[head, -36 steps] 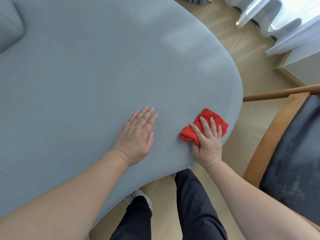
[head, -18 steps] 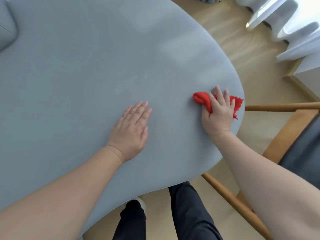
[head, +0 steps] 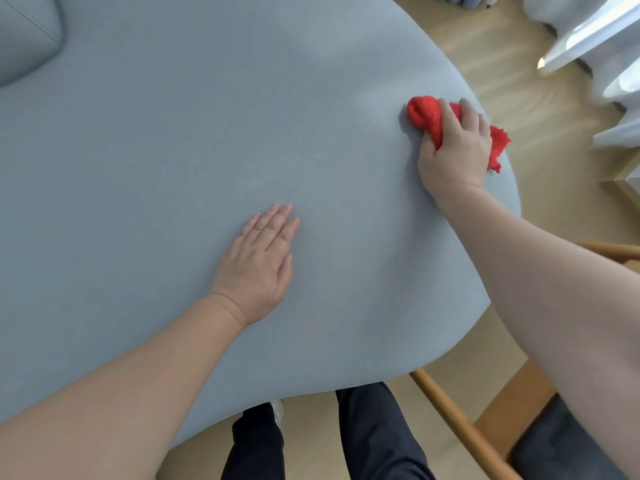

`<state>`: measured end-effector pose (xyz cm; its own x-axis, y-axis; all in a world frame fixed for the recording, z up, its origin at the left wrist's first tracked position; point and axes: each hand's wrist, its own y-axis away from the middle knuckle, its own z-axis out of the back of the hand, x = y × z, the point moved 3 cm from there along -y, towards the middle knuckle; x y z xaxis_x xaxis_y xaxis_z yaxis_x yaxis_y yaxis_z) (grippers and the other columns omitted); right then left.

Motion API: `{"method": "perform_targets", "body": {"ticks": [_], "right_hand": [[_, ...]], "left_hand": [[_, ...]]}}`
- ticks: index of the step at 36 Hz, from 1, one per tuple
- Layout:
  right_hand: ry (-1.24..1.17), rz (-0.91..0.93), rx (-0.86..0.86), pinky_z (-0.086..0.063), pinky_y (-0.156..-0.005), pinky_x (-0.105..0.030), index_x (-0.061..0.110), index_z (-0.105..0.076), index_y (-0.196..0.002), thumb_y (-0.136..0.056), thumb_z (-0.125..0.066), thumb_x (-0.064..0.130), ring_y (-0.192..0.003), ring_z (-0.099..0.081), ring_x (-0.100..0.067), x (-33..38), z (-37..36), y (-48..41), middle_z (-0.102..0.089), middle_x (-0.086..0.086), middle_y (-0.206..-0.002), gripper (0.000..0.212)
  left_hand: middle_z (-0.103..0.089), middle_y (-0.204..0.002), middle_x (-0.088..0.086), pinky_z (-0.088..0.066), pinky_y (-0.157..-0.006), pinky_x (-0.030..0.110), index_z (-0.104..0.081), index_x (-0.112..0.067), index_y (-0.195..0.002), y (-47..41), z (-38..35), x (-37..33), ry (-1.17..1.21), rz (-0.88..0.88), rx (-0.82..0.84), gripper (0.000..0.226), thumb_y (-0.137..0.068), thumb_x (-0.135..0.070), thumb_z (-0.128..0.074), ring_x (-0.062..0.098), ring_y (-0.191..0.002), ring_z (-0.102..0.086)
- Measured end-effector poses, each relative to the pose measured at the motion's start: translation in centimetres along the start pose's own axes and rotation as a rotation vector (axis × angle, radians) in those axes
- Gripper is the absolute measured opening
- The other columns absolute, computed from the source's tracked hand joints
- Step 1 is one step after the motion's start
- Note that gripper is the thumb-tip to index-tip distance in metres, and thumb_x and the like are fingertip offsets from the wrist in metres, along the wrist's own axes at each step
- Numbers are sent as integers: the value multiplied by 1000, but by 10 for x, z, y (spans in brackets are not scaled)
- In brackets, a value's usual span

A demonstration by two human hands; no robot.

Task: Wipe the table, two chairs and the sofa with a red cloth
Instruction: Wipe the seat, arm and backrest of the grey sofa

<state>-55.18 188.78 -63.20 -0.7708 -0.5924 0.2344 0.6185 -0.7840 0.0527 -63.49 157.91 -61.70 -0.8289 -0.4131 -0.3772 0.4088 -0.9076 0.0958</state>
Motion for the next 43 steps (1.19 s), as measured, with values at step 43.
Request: {"method": "perform_targets", "body": {"ticks": [43], "right_hand": [[140, 1257, 229, -33, -106, -57, 22, -52, -128, -100, -28, 17, -126, -46, -44, 67, -25, 86, -53, -15, -138, 38]], "left_hand": [[-47, -140, 21, -15, -115, 35, -48, 4, -132, 27, 23, 46, 28, 139, -78, 50, -90, -20, -36, 27, -133, -34]]}}
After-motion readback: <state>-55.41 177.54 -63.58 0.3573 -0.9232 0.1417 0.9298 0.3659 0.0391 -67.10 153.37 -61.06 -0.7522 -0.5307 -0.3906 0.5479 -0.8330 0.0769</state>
